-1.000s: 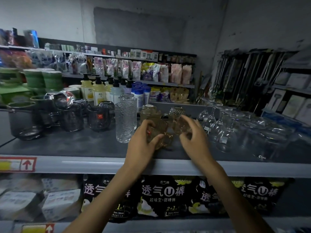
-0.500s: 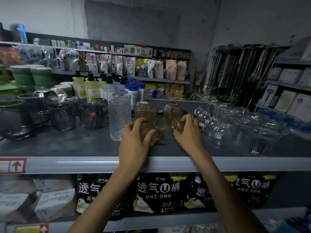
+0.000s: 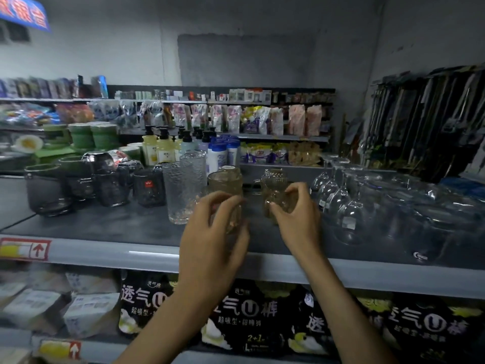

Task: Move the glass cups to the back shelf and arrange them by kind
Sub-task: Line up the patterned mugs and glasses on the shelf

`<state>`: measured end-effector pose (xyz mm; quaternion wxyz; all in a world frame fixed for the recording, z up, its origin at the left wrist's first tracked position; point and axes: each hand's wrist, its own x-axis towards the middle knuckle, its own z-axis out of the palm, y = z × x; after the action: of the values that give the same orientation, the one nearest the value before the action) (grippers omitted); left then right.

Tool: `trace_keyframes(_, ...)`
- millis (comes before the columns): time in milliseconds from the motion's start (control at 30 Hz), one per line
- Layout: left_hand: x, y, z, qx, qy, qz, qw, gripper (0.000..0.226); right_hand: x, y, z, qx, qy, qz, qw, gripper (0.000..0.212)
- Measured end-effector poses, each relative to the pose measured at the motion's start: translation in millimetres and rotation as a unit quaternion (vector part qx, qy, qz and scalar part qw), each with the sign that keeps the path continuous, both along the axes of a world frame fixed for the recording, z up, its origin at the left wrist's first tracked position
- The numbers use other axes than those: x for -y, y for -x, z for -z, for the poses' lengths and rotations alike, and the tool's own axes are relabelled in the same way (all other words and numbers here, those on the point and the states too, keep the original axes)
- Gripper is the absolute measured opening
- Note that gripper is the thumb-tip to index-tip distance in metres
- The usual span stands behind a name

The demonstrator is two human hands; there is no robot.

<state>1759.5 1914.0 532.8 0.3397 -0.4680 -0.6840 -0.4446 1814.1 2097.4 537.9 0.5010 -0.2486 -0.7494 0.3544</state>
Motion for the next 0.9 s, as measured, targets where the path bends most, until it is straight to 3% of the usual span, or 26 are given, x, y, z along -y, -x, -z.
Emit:
trace_keyframes(100, -20, -19, -16, 0.06, 0.03, 0.065, 0.996, 0.045, 9, -9, -6, -0.08, 0.043, -0.066, 0.994, 0.037)
trace_keyframes(233, -46, -18, -33, 0.1, 0.063, 0.077, 0.99, 0.065, 10, -14, -11, -0.163, 0.164, -0.157, 0.96, 0.046)
trace_keyframes(433, -71, -8, -47, 0.051, 0.231, 0.051, 0.97, 0.107, 2, -23, -19, -0.224, 0.264, -0.224, 0.911, 0.045)
trace_keyframes(567, -77, 4, -59, 0.002, 0.264, 0.013, 0.964, 0.103, -2, -21, -18, -0.216, 0.282, -0.252, 0.9, 0.044)
trace_keyframes(667, -76, 5, -65, 0.02, 0.24, 0.041, 0.97, 0.088, -5, -17, -18, -0.217, 0.267, -0.259, 0.903, 0.031)
trace_keyframes(733, -77, 7, -66, 0.087, 0.2, 0.061, 0.974, 0.084, -8, -15, -16, -0.236, 0.254, -0.248, 0.904, 0.014)
trace_keyframes(800, -81, 6, -70, 0.224, 0.132, 0.107, 0.96, 0.082, -8, -15, -15, -0.263, 0.236, -0.233, 0.906, 0.013)
trace_keyframes(900, -92, 0, -81, 0.458, 0.024, 0.198, 0.866, 0.063, -1, -18, -13, -0.303, 0.189, -0.224, 0.907, 0.023)
